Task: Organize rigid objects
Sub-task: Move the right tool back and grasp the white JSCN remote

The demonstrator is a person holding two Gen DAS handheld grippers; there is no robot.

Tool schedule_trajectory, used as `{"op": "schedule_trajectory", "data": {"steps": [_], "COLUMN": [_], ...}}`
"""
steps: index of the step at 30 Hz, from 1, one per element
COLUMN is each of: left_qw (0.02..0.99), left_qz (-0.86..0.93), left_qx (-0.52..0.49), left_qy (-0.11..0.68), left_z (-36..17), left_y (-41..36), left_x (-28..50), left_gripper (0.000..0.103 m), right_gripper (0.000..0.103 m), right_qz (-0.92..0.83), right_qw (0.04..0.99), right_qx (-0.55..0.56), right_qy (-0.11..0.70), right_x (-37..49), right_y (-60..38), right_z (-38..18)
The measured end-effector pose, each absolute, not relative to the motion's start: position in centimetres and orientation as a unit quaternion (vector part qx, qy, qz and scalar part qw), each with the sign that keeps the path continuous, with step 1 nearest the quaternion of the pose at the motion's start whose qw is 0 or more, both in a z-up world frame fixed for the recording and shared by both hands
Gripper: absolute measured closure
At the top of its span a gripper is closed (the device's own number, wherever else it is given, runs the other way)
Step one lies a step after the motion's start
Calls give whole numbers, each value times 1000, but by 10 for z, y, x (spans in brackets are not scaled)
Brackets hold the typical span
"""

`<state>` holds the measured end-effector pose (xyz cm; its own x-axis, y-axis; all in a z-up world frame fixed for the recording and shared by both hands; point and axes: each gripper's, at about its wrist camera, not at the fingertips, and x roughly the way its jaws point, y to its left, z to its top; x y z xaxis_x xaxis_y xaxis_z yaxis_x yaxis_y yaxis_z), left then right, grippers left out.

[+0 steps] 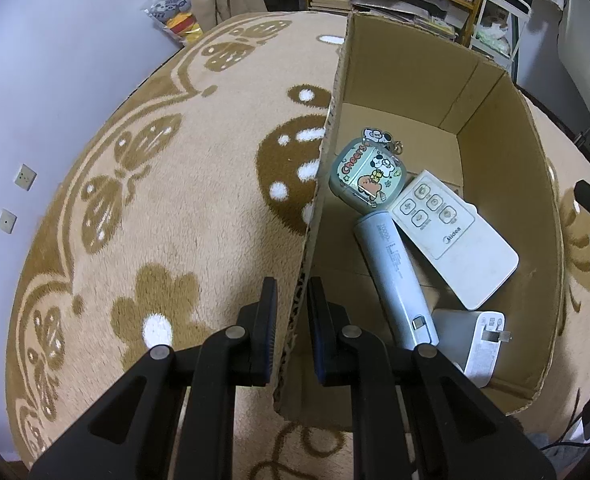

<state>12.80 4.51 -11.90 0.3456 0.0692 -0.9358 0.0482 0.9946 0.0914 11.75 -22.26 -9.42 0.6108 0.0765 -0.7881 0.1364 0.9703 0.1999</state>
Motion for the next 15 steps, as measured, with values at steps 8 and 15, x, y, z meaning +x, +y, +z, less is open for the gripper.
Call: {"op": "schedule_trajectory", "data": {"steps": [8,15], "left_qw": [819,816], "left_qz": [6,7], "left_qx": [51,54], "left_qy": [572,575], "left_z": [-119,-122], "left_y": [45,43], "left_x": [128,128], "left_gripper": [89,89], "right_gripper": [29,32], "right_qz": [-2,-9], "right_qw": [876,860], "right_qx": [118,126], "right_qy": [468,495], "right_x": [132,143], "right_y": [-218,-217], "right_z": [-124,-147]}}
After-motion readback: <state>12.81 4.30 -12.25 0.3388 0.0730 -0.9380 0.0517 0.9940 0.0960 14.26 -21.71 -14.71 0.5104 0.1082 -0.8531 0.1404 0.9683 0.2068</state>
